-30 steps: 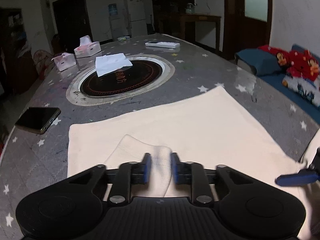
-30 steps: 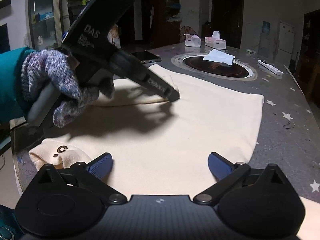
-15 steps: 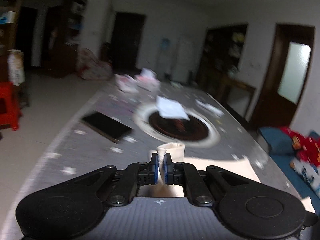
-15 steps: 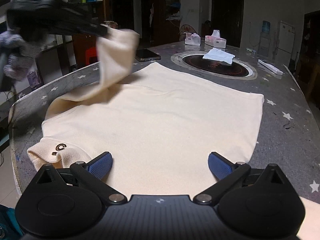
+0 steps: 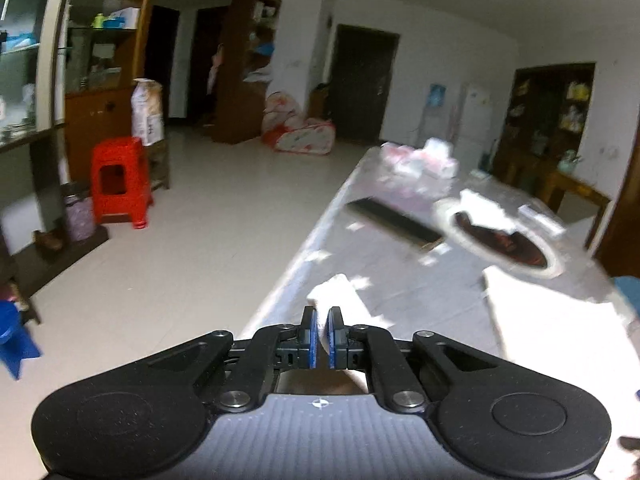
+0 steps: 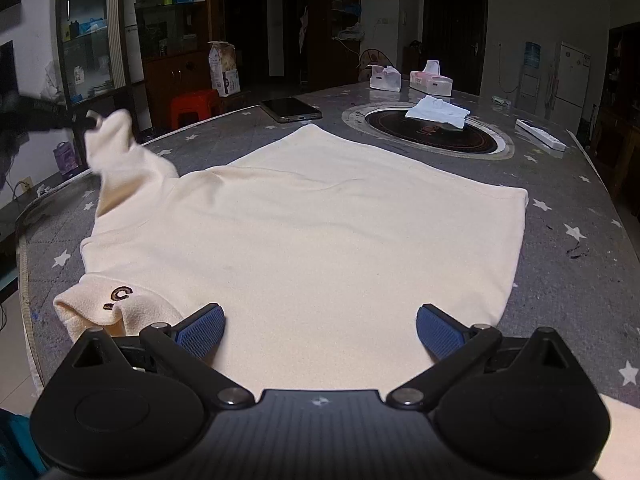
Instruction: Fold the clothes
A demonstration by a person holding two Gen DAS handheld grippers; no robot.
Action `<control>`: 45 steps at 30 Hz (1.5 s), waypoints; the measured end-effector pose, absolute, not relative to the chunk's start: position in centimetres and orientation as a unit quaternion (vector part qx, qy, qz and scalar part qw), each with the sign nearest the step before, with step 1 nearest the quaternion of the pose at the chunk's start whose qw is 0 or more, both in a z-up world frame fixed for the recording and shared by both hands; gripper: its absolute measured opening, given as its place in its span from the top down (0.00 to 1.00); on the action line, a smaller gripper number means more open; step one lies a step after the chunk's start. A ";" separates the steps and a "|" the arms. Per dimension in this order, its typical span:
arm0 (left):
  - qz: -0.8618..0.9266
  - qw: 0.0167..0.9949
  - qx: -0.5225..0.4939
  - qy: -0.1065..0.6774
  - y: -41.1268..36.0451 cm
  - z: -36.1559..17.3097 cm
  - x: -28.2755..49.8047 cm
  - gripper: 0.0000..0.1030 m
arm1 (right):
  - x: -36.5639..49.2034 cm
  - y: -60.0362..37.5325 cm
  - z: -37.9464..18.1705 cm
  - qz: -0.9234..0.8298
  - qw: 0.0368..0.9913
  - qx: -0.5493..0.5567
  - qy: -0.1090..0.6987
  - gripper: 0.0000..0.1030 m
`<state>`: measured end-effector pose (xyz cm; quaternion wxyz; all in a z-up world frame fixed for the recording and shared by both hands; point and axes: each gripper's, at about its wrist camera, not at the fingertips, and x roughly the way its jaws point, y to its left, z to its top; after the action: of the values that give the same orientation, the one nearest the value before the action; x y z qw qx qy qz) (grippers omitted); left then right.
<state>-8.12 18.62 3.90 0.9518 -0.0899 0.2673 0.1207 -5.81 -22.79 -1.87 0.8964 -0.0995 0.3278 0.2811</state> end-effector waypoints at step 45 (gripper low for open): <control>0.005 0.946 -0.019 0.324 8.4 4.4 -1.6 0.70 | -5.8 -22.8 -1.9 0.283 0.896 -0.095 0.329 0.00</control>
<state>-1.55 8.39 4.43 0.9460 -0.0187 0.3235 0.0050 -5.81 -22.82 -1.86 0.8959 -0.0953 0.3291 0.2828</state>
